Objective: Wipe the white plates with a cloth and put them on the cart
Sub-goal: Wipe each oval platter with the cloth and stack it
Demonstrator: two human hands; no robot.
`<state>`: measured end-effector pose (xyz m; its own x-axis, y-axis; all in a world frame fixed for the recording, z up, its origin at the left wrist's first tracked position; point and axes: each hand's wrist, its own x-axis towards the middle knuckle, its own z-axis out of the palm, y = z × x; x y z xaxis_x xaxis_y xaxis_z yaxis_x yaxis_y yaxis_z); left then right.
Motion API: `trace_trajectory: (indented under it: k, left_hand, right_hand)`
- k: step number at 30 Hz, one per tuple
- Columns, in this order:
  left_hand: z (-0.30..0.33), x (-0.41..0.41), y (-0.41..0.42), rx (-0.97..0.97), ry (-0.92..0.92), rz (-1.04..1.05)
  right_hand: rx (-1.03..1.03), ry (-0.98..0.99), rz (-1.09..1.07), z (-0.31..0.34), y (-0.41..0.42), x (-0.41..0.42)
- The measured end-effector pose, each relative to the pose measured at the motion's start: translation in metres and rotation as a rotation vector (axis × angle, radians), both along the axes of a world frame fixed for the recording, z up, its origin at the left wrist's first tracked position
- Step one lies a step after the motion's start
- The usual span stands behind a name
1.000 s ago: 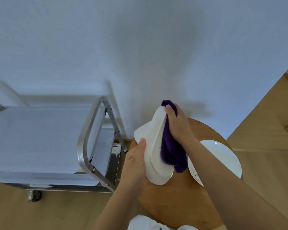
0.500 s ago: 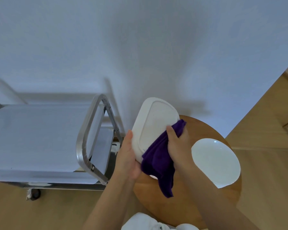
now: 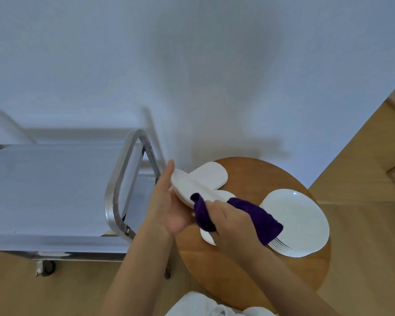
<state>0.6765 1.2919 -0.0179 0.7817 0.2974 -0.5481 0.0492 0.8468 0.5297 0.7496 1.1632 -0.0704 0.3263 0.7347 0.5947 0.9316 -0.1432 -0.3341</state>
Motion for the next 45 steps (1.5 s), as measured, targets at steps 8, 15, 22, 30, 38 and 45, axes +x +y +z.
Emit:
trace_trajectory:
  k: [8, 15, 22, 30, 38, 45]
  left_hand:
    - [-0.015, -0.011, -0.002, 0.084, -0.043, 0.208]
    - [-0.027, -0.018, -0.027, 0.129, -0.099, 0.148]
    - [-0.023, -0.006, -0.043, 0.058, -0.223, 0.228]
    - [-0.027, -0.014, -0.042, -0.016, -0.188, 0.237]
    - [-0.022, -0.01, -0.035, 0.039, -0.263, 0.239]
    - [-0.024, -0.02, -0.015, 0.147, -0.167, 0.242]
  right_hand:
    - [0.033, 0.809, 0.071, 0.014, -0.023, -0.004]
    - [0.675, 1.554, -0.042, 0.069, -0.008, 0.022]
    - [-0.247, 0.89, 0.135, 0.05, 0.014, -0.008]
    - [-0.501, 0.201, -0.07, 0.012, 0.012, -0.014]
    - [-0.357, 0.306, -0.098, 0.009, 0.034, -0.005]
    - [-0.496, 0.311, -0.308, -0.008, 0.031, 0.028]
